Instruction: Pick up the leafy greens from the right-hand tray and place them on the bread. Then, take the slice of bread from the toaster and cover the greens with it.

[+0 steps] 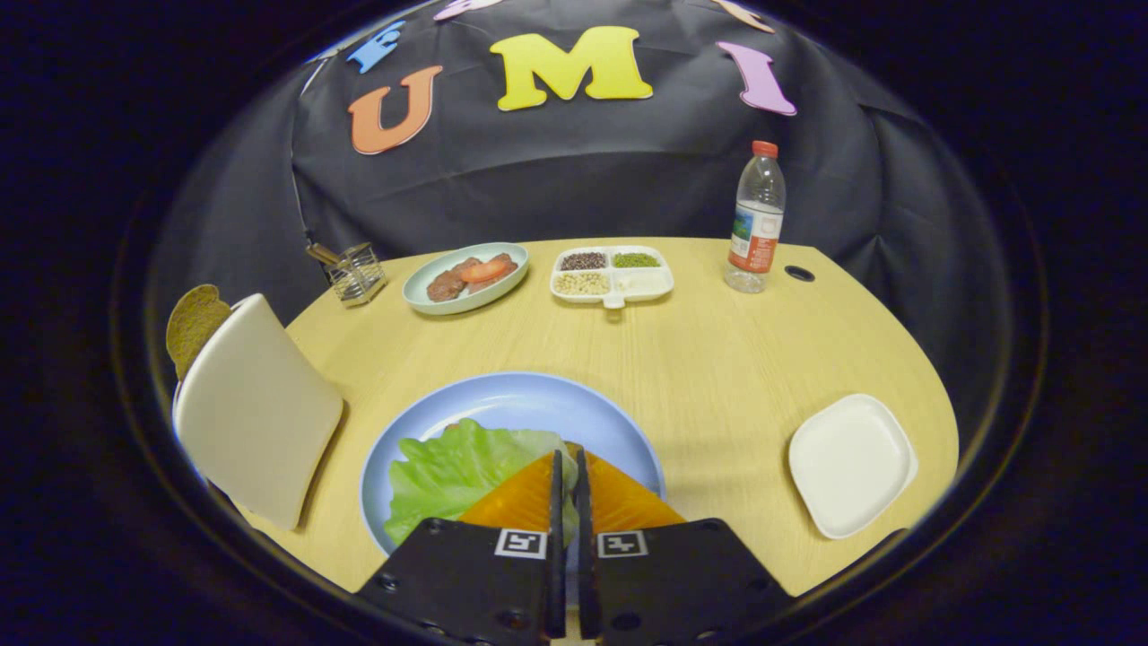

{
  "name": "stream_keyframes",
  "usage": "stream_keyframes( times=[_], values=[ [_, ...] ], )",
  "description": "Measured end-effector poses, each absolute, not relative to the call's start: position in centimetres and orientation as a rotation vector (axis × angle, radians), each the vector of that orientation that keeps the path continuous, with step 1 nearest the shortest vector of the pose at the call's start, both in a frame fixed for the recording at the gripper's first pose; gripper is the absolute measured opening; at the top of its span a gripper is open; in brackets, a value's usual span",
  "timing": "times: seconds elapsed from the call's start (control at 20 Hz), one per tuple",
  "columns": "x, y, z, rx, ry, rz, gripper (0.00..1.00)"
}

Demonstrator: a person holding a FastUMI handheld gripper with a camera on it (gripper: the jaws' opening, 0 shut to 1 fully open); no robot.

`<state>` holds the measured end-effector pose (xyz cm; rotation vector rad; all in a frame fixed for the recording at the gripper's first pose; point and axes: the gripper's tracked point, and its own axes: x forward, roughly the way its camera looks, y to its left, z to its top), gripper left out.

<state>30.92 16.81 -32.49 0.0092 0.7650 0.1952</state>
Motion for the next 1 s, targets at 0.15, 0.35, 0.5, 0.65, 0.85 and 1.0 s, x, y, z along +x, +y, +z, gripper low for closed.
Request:
stream_keyframes(
  times=[0.15, 0.35, 0.5, 0.65, 0.85, 1.0],
  values=[
    [31.1, 16.0, -31.8, 0.011, 0.732, 0.178, 0.33],
    [29.9, 15.7, -29.5, 0.013, 0.678, 0.188, 0.7],
    [28.6, 16.0, -26.6, 0.033, 0.635, 0.189, 0.96],
    [26.9, 16.9, -23.8, 0.035, 0.602, 0.189, 0.96],
    [24.5, 20.3, -18.9, 0.033, 0.549, 0.238, 0.96],
    [23.2, 23.3, -14.8, 0.028, 0.498, 0.275, 0.96]
  ],
)
